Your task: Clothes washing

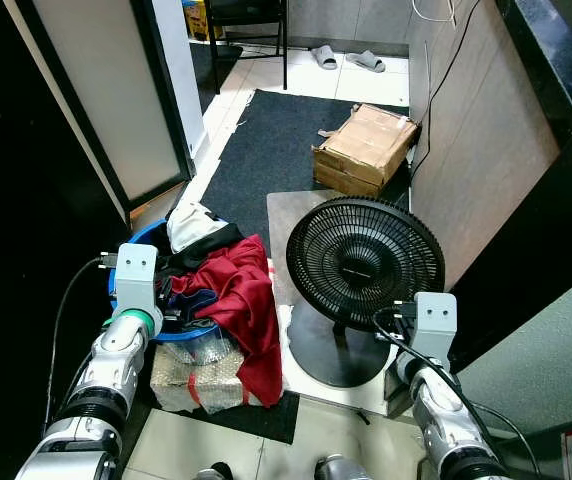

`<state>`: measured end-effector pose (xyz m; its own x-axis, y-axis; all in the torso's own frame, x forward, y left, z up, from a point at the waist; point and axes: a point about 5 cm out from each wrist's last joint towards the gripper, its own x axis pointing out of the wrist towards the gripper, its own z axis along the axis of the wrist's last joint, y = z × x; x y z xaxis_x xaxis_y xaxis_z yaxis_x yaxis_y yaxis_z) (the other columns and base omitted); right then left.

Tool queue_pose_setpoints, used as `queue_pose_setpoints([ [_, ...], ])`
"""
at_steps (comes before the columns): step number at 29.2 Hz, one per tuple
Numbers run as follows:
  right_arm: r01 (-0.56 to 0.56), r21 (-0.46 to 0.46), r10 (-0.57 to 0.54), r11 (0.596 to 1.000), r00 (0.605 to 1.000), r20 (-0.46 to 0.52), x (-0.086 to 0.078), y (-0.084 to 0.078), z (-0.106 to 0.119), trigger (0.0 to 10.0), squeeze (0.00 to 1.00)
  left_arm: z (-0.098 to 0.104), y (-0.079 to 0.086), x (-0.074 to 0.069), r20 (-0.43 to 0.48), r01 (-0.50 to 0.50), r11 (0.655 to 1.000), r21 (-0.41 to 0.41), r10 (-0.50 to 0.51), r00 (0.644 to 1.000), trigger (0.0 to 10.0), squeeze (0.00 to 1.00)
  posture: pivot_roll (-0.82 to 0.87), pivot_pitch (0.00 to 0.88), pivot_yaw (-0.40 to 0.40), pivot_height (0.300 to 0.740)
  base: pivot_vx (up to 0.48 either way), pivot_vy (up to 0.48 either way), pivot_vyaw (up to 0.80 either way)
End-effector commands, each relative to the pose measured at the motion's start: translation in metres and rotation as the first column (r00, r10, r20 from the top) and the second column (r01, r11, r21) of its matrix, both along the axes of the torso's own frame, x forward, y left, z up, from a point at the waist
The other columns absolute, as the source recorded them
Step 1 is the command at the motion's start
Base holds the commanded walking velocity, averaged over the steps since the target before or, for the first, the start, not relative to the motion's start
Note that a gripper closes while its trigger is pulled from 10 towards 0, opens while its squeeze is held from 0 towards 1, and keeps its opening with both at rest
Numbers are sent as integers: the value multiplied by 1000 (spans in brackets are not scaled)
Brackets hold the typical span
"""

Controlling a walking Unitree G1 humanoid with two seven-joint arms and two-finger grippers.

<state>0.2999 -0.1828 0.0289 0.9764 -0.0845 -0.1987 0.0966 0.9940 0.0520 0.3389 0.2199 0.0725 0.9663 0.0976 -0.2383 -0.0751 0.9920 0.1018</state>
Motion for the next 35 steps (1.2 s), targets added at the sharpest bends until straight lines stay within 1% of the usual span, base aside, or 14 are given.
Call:
queue_pose_setpoints([
  [1,13,9,-13,1000,1000,-23,-4,-4,-4,10000,0,-2,4,-2,-11,-9,1000,2,9,1000,10000,0,-67,88,64,740,0,0,0],
  [8,9,12,-9,1000,1000,-24,-2,-1,-3,10000,0,-3,7,-4,-13,-14,1000,7,14,1000,10000,0,-64,87,64,740,0,0,0],
  [9,3,16,-3,1000,1000,-22,0,1,-3,10000,0,-1,9,-3,-5,-18,1000,8,18,1000,10000,0,-47,77,54,740,0,0,0],
  [15,-10,18,10,1000,1000,-22,3,3,-1,10000,0,4,11,-2,17,-25,1000,0,25,1000,10000,0,-26,67,43,740,0,0,0],
  [19,-6,31,7,1000,1000,-27,5,3,0,10000,0,2,12,-3,7,-31,1000,4,31,999,10000,0,-19,65,39,740,0,0,0],
  [23,-13,42,14,999,1000,-23,9,7,2,10000,0,-1,16,-6,-5,-35,999,16,35,999,10000,0,-14,65,40,740,0,0,0],
  [30,-16,43,17,999,1000,-22,8,9,2,10000,0,0,15,-5,-4,-37,999,19,37,999,10000,0,-5,62,36,740,0,0,0],
  [35,-17,48,18,999,1000,-21,8,10,1,10000,0,1,15,-5,6,-40,999,7,40,999,10000,0,-2,64,34,740,0,0,0],
])
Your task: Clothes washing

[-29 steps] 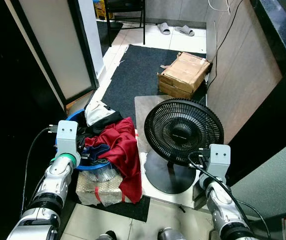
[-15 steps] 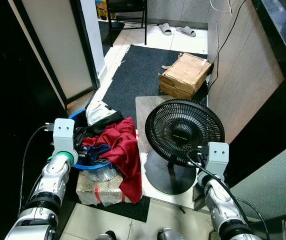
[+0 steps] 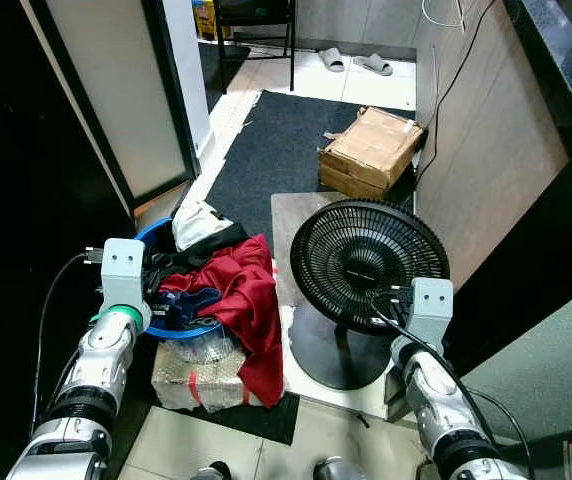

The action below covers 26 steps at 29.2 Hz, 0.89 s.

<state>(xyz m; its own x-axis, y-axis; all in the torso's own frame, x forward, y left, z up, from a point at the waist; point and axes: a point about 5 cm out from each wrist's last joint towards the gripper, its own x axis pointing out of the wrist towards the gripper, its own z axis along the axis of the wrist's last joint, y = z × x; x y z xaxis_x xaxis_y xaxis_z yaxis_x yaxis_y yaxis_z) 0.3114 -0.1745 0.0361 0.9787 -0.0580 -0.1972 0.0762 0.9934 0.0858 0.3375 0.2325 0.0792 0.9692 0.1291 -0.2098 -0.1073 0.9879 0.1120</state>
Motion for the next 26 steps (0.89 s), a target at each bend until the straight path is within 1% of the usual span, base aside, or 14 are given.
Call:
queue_pose_setpoints([
  [1,1,15,0,1000,1000,-25,-3,2,-6,10000,0,-5,2,-4,-20,-13,1000,-9,13,1000,10000,0,-2,64,32,740,0,0,0],
  [8,-4,16,4,1000,1000,-21,-1,3,-5,10000,0,-7,-1,-4,-16,-14,1000,-19,14,1000,10000,0,-8,45,28,740,0,0,0],
  [12,-1,13,1,1000,1000,-13,1,2,-2,10000,0,-5,-4,-2,-11,-10,1000,-26,10,1000,10000,0,-18,44,28,740,0,0,0],
  [13,-1,10,1,1000,1000,-7,2,1,0,10000,0,-3,-6,-1,3,-6,999,-40,6,1000,10000,0,-23,49,28,740,0,0,0],
  [20,3,7,-3,1000,1000,-9,-3,-1,-4,10000,0,-5,-8,-2,3,-3,999,-40,3,1000,10000,0,-27,51,30,740,0,0,0],
  [26,-1,4,1,1000,1000,-11,-4,0,-5,10000,0,-5,-7,-2,3,-2,999,-40,2,1000,10000,0,-23,54,31,740,0,0,0],
])
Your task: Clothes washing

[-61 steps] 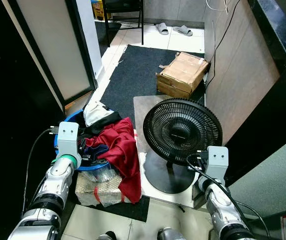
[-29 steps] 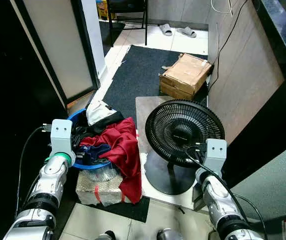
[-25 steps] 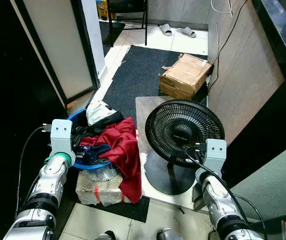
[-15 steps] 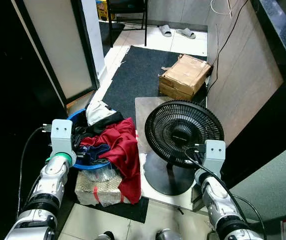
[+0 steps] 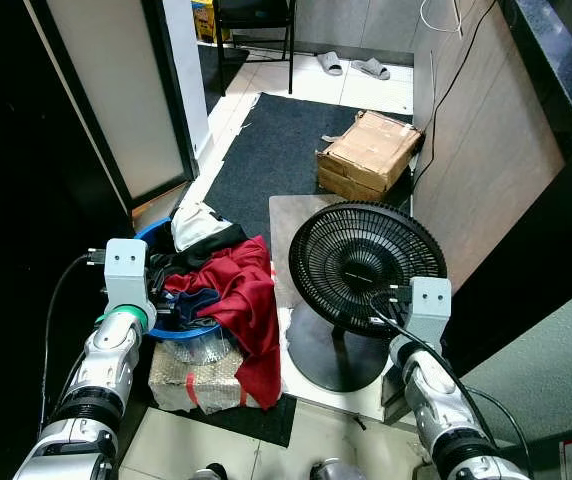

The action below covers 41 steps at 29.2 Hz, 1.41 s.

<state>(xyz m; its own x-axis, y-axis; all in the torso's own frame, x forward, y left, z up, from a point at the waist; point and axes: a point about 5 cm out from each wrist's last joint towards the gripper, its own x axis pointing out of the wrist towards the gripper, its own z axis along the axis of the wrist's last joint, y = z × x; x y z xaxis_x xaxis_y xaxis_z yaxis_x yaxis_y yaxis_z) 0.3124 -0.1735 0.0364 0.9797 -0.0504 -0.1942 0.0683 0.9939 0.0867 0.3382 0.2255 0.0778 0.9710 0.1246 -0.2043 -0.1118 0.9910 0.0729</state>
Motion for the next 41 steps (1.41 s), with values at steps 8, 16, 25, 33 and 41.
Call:
queue_pose_setpoints([
  [8,-4,-6,4,1000,1000,-3,-3,1,-3,10000,0,1,-1,-2,17,6,1000,-20,-5,1000,10000,0,-22,55,31,740,0,0,0],
  [16,-9,-15,10,1000,999,30,1,0,3,10000,0,14,-5,7,59,16,1000,-26,-15,998,10000,0,-31,48,32,740,0,0,0],
  [25,-10,-15,10,1000,1000,28,0,1,3,10000,0,13,-5,5,56,16,999,-28,-14,998,10000,0,-31,48,33,740,0,0,0],
  [33,-12,-18,12,1000,1000,17,-2,1,0,10000,0,13,-4,6,62,8,999,-36,-6,998,10000,0,-30,47,34,740,0,0,0],
  [41,-24,-21,24,999,1000,17,1,2,2,10000,0,11,-2,5,57,2,1000,-27,-1,998,10000,0,-25,35,27,740,0,0,0],
])
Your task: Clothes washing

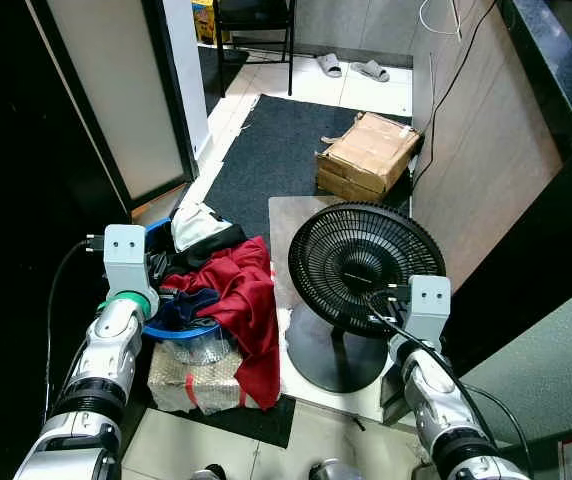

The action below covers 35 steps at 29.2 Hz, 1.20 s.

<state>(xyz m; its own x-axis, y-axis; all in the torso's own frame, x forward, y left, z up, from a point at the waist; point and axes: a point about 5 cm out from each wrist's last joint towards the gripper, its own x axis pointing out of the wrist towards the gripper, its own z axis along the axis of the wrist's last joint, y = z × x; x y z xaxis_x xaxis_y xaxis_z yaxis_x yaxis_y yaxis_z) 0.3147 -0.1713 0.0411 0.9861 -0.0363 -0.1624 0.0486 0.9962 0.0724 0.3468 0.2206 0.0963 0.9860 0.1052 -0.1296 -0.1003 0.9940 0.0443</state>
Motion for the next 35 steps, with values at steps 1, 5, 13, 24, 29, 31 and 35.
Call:
queue_pose_setpoints([
  [1,-6,-5,6,1000,1000,-15,-2,0,-3,10000,0,-7,3,-4,-22,-14,1000,-7,14,1000,10000,0,-25,35,27,740,0,0,0],
  [5,-9,-7,9,1000,1000,-15,-2,0,-3,10000,0,-7,2,-4,-22,-12,1000,-7,12,1000,10000,0,-27,28,26,740,0,0,0],
  [13,-12,-12,12,1000,1000,-16,-1,-1,-3,10000,0,-8,1,-4,-24,-9,1000,-5,9,1000,10000,0,-28,22,23,740,0,0,0],
  [24,-17,-12,17,1000,1000,-16,-1,0,-3,10000,0,-9,1,-4,-30,-11,1000,0,11,999,10000,0,-25,22,24,740,-311,0,0],
  [29,-17,-11,17,1000,1000,-19,-2,1,-4,10000,0,-9,2,-5,-33,-12,1000,1,12,999,10000,0,-26,23,26,740,-373,0,0],
  [31,-17,-11,17,1000,1000,-19,-2,1,-4,10000,0,-9,2,-5,-33,-12,1000,1,12,999,10000,0,-26,23,26,740,-379,0,0],
  [35,-17,-12,17,1000,1000,-20,-2,1,-4,10000,0,-10,2,-5,-35,-15,1000,1,15,999,10000,0,-26,23,25,740,-379,0,0],
])
